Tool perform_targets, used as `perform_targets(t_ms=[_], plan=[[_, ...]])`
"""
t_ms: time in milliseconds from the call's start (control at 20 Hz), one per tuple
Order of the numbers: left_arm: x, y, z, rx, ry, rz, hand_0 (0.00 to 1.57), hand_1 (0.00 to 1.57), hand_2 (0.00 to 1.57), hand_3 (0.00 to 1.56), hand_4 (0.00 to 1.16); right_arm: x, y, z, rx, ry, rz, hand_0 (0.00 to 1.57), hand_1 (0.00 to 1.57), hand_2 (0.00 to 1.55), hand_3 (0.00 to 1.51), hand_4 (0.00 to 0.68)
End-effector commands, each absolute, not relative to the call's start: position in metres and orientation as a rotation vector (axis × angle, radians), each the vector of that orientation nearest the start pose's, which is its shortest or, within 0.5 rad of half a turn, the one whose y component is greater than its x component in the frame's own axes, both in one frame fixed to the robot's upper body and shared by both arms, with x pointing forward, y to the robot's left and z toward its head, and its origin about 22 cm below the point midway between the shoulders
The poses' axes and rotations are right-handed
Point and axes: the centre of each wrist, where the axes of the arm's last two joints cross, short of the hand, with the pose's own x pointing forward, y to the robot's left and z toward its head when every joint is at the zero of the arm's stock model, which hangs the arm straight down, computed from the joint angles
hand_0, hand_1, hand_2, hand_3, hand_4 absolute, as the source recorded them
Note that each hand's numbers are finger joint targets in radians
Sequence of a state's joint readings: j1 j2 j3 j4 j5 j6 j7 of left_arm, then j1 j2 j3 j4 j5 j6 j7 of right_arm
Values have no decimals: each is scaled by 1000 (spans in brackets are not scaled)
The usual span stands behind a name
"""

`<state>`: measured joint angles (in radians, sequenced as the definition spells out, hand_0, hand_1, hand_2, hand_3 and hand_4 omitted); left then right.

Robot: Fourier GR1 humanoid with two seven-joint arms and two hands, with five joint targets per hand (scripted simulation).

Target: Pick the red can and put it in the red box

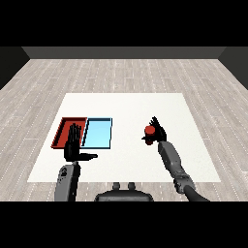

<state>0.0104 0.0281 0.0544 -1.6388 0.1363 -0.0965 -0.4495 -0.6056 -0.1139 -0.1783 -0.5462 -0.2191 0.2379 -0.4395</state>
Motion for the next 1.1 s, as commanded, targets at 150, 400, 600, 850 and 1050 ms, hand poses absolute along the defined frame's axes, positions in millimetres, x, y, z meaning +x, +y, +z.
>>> perform_targets(t_ms=[150,400,600,850,1050], plan=[[242,256,17,-97,-2101,70,0,0,0,0,0,364,-228,-62,165,-1584,-53,1525,1525,1502,1461,493],[244,258,23,-112,-2101,82,0,0,0,0,0,351,-236,-75,77,-1533,26,1538,1538,1472,1420,575],[233,242,-7,-85,-2099,60,0,0,0,0,0,363,-223,-71,56,-1516,80,1528,1528,1472,1420,551],[240,250,32,-84,-2074,90,0,0,0,0,0,369,-218,-61,52,-1494,65,1531,1531,1468,1413,546],[226,273,23,-85,-2096,81,0,0,0,0,0,351,-216,-70,32,-1553,59,1548,1548,1475,1411,558]])
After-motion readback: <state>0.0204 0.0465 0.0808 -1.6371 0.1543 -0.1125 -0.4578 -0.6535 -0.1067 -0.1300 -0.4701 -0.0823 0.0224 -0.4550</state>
